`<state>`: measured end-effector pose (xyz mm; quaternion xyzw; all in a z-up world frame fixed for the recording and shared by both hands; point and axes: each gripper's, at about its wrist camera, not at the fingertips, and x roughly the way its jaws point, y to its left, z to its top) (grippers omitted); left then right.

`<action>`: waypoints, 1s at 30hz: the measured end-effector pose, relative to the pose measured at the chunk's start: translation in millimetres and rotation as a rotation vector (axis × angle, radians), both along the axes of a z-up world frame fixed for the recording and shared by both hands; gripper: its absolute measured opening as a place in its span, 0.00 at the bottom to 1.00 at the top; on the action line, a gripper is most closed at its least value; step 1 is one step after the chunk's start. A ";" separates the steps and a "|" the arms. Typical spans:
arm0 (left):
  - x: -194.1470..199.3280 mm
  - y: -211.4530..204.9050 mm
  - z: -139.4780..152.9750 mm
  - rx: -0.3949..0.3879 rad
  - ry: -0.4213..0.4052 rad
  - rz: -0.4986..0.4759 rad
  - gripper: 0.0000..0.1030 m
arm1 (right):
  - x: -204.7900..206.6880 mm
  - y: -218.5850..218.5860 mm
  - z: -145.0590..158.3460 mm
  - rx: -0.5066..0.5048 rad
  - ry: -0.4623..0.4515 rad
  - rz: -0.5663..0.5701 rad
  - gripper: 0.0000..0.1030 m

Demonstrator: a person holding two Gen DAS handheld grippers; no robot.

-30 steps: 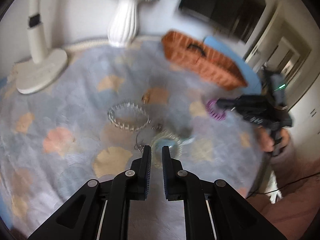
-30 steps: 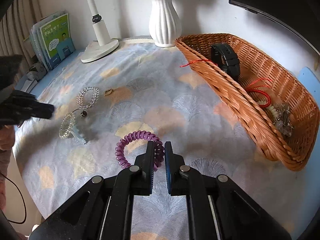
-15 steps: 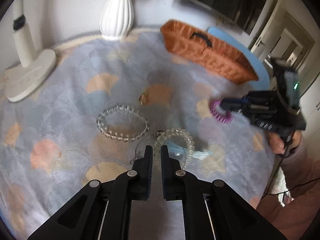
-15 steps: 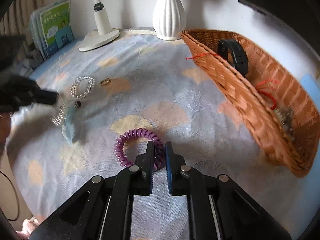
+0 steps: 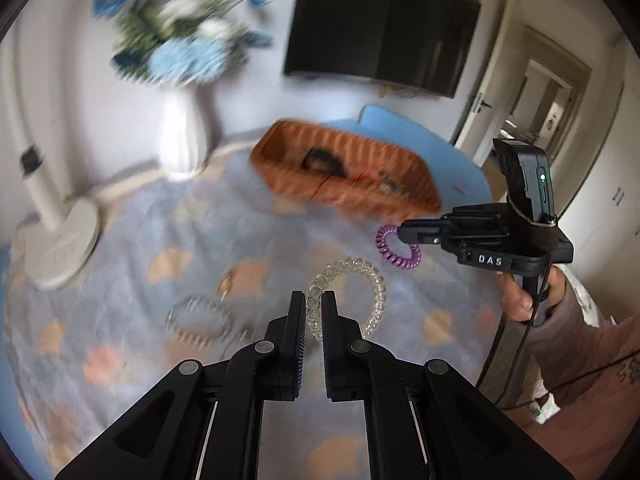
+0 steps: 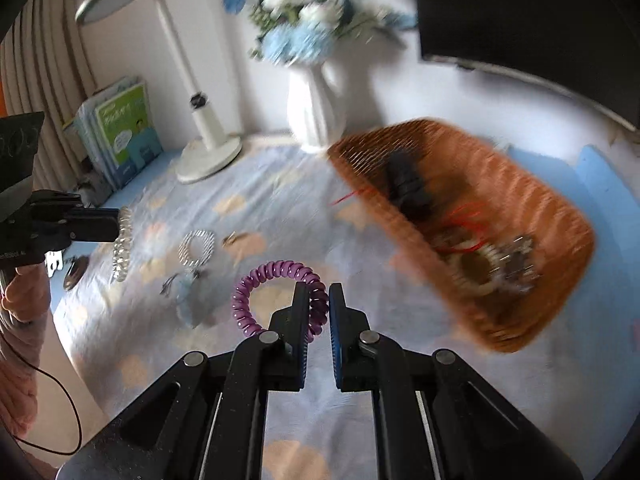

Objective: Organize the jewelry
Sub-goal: 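Carry the purple tie and beaded bracelet into the wicker basket and open both tools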

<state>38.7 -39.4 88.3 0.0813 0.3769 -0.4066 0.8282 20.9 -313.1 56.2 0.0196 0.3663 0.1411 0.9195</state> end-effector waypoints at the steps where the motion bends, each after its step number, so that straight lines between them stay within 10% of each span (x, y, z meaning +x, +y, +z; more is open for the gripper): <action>1: 3.4 -7.5 4.0 -0.004 -0.011 -0.007 0.08 | 0.4 -7.7 7.3 -0.010 -0.015 -0.022 0.11; 14: 125.1 -150.3 24.8 -0.030 0.017 -0.020 0.08 | 80.4 -118.5 39.9 -0.031 -0.014 -0.385 0.11; 30: 165.1 -248.0 -41.8 0.095 0.100 -0.019 0.07 | 125.9 -152.4 -15.4 0.084 0.151 -0.408 0.11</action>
